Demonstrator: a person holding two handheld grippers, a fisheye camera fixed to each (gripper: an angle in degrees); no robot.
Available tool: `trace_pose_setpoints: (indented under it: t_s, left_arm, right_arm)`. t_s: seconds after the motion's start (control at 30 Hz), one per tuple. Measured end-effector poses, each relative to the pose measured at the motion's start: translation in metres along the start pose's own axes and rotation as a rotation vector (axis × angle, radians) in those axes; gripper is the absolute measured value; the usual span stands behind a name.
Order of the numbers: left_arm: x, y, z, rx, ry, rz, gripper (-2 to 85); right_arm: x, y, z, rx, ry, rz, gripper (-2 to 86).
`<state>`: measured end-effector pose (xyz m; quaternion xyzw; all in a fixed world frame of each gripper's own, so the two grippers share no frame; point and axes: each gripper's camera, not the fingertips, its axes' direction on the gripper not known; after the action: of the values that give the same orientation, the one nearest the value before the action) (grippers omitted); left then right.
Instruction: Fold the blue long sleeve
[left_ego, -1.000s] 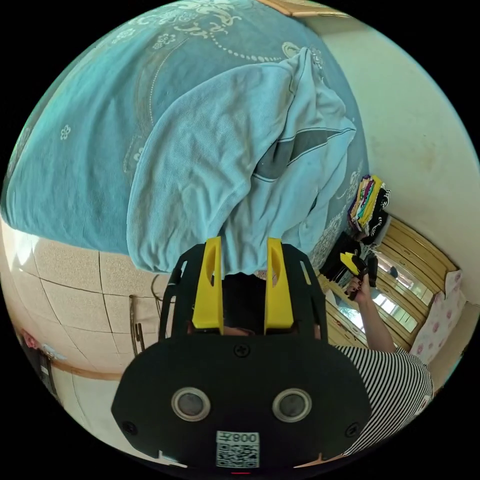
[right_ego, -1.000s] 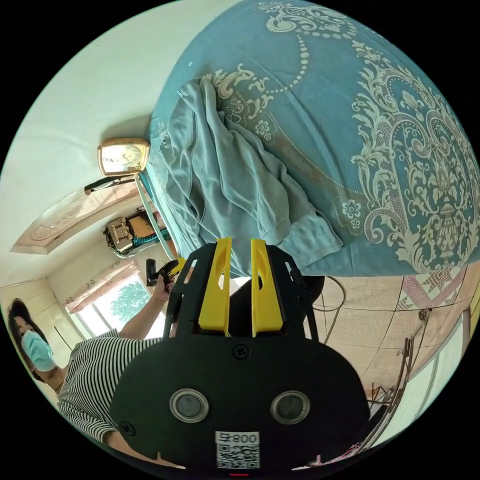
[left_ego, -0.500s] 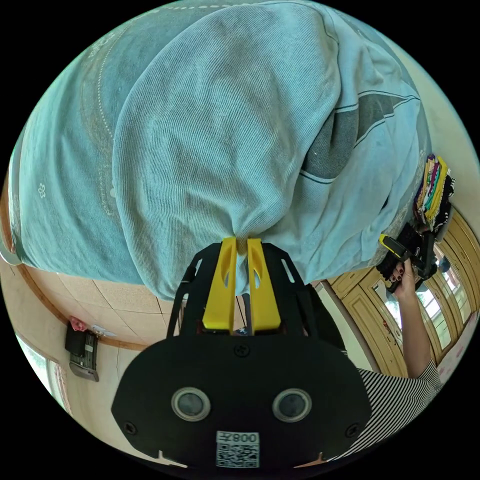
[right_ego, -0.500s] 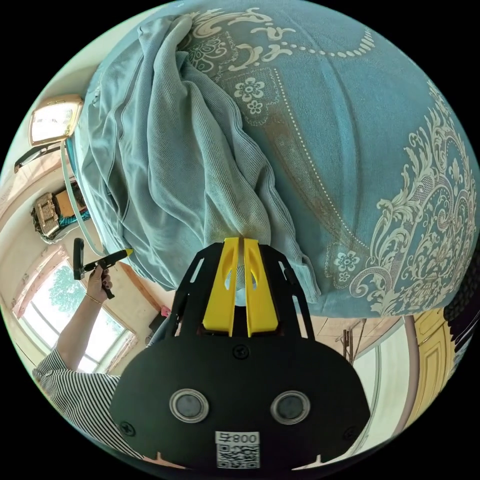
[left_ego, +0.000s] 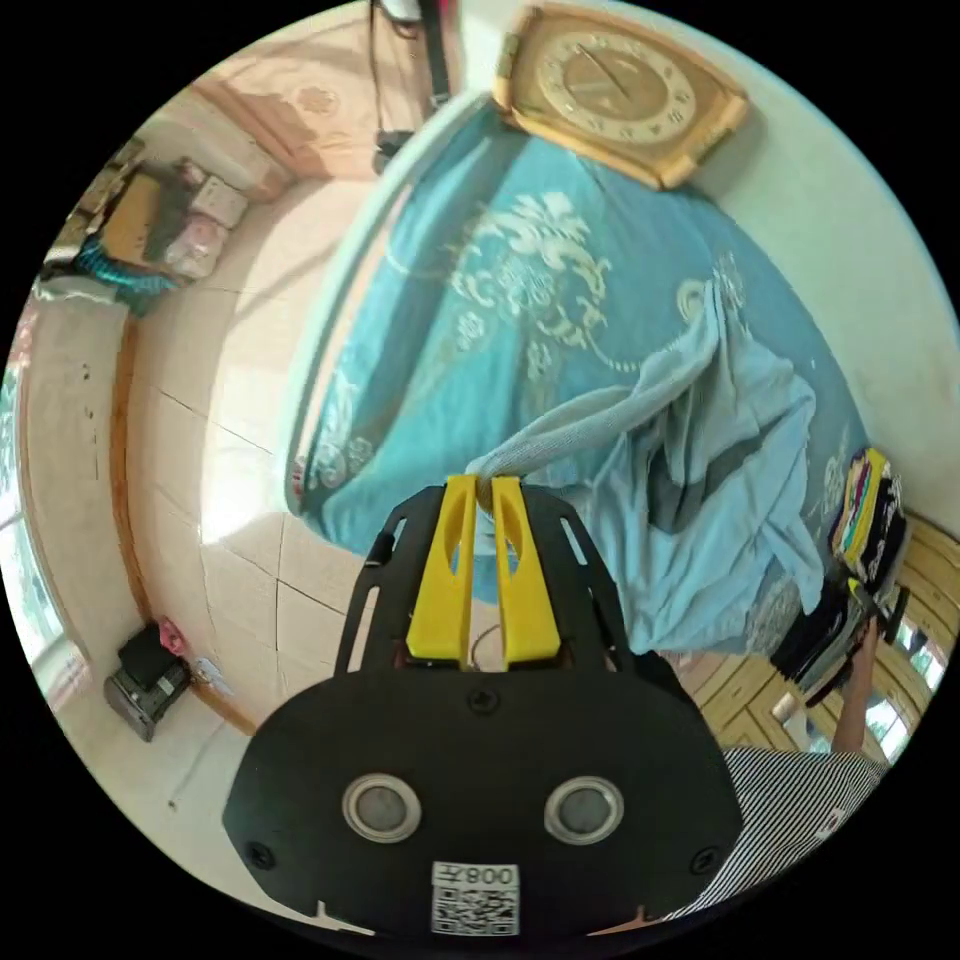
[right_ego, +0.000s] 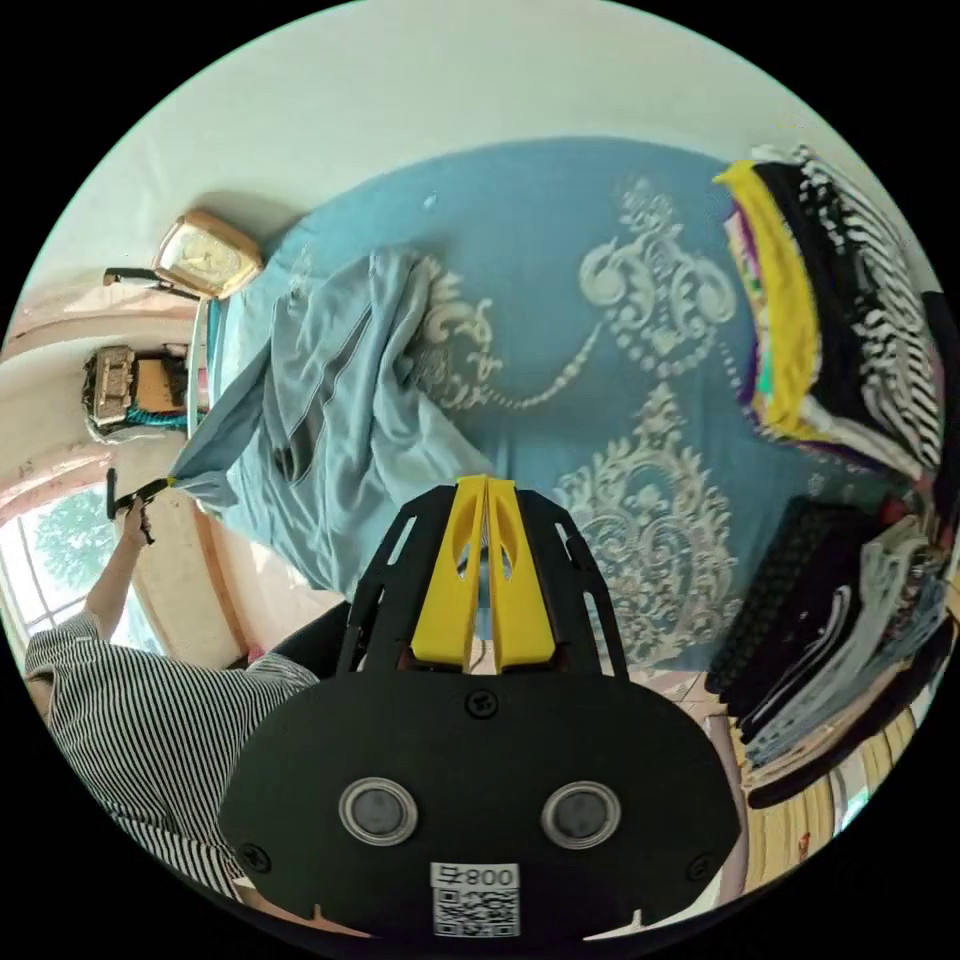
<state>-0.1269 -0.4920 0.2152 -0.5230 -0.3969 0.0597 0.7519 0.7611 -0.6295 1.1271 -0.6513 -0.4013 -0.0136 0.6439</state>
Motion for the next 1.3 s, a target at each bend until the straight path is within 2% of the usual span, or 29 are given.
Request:
trace_pose_setpoints:
  t_s: [0.07,0.13,0.23,0.33,0.4,0.5,0.73,0.87,0.93,1.03,1.13,1.3]
  left_arm:
    - [-0.027,-0.012,-0.039,0.12,-0.001,-0.098,4.3]
    - [-0.04,-0.017,-0.062,0.207,0.005,-0.159,5.0]
    - [-0.037,-0.013,-0.058,0.25,0.083,-0.134,6.5]
    - [-0.009,0.003,0.004,0.104,0.138,-0.026,6.7]
    - [0.016,0.026,0.071,-0.073,0.219,0.02,6.6]
    - [0.044,0.06,0.139,-0.235,0.345,0.041,6.4]
    - [0.087,0.097,0.208,-0.409,0.499,0.112,6.7]
    - [0.099,0.097,0.222,-0.446,0.537,0.143,6.5]
    - [0.103,0.093,0.222,-0.444,0.545,0.158,6.3]
    - [0.107,0.08,0.215,-0.428,0.538,0.198,6.0]
    - [0.103,0.066,0.2,-0.391,0.523,0.229,5.4]
    - [0.078,0.052,0.191,-0.351,0.487,0.215,4.9]
  right_arm:
    - [0.039,-0.022,-0.086,0.155,0.096,0.088,0.1]
    - [0.065,-0.035,-0.128,0.218,0.161,0.165,0.2]
    - [0.08,-0.039,-0.147,0.281,0.113,0.193,0.8]
    - [0.055,-0.025,-0.089,0.261,0.015,0.111,2.2]
    - [0.034,-0.019,-0.024,0.145,-0.013,0.06,4.5]
    - [0.005,-0.019,0.074,-0.079,0.042,-0.007,5.8]
    - [-0.012,-0.049,0.157,-0.212,0.191,-0.082,10.1]
    - [-0.04,-0.04,0.2,-0.305,0.358,-0.216,8.4]
    - [-0.047,-0.035,0.199,-0.326,0.362,-0.255,5.0]
    - [-0.053,-0.027,0.183,-0.389,0.422,-0.33,3.2]
    - [-0.043,-0.025,0.113,-0.301,0.549,-0.326,2.7]
    - [0.031,-0.044,-0.048,-0.073,0.705,-0.05,3.3]
